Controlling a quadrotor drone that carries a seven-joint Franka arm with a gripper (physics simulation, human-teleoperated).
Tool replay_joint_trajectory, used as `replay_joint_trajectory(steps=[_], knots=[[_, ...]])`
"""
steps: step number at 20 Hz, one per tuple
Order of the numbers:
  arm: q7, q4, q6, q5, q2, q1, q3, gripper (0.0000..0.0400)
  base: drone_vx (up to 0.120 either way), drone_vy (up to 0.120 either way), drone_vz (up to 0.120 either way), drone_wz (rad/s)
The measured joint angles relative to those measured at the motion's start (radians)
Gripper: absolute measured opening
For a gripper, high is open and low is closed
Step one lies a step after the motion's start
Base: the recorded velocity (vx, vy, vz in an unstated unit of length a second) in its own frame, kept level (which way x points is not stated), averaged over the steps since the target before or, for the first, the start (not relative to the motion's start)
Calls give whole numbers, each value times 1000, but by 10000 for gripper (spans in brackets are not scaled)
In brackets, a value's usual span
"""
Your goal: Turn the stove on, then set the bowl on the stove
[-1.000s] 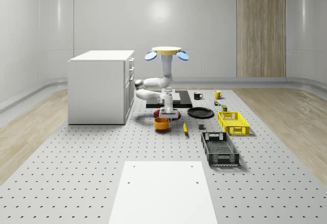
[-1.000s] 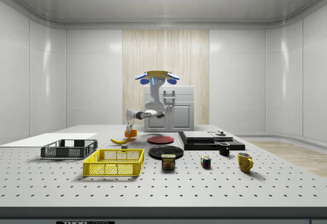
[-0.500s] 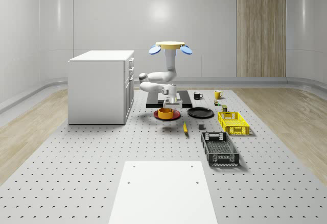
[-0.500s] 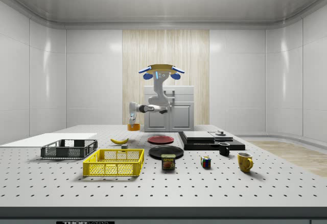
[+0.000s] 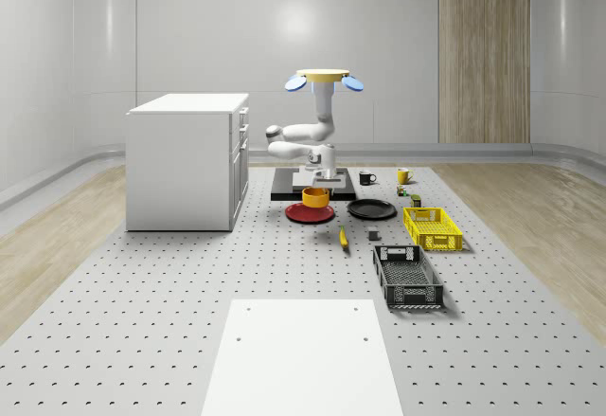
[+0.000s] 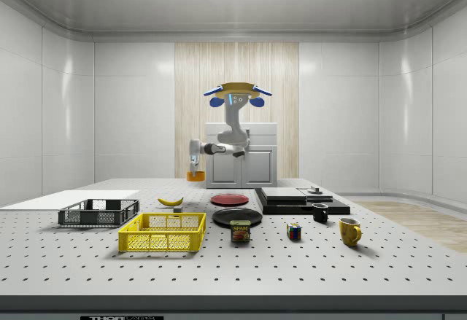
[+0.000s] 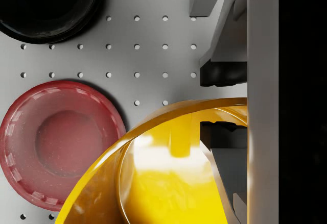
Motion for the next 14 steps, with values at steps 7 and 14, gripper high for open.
replay_joint_trajectory(steps=[7,14], knots=[[2,0,5,3,-5,-2,2,100,-120,0,0,0],[4,1,9,6,-10,-4,3,100,-120,0,0,0]])
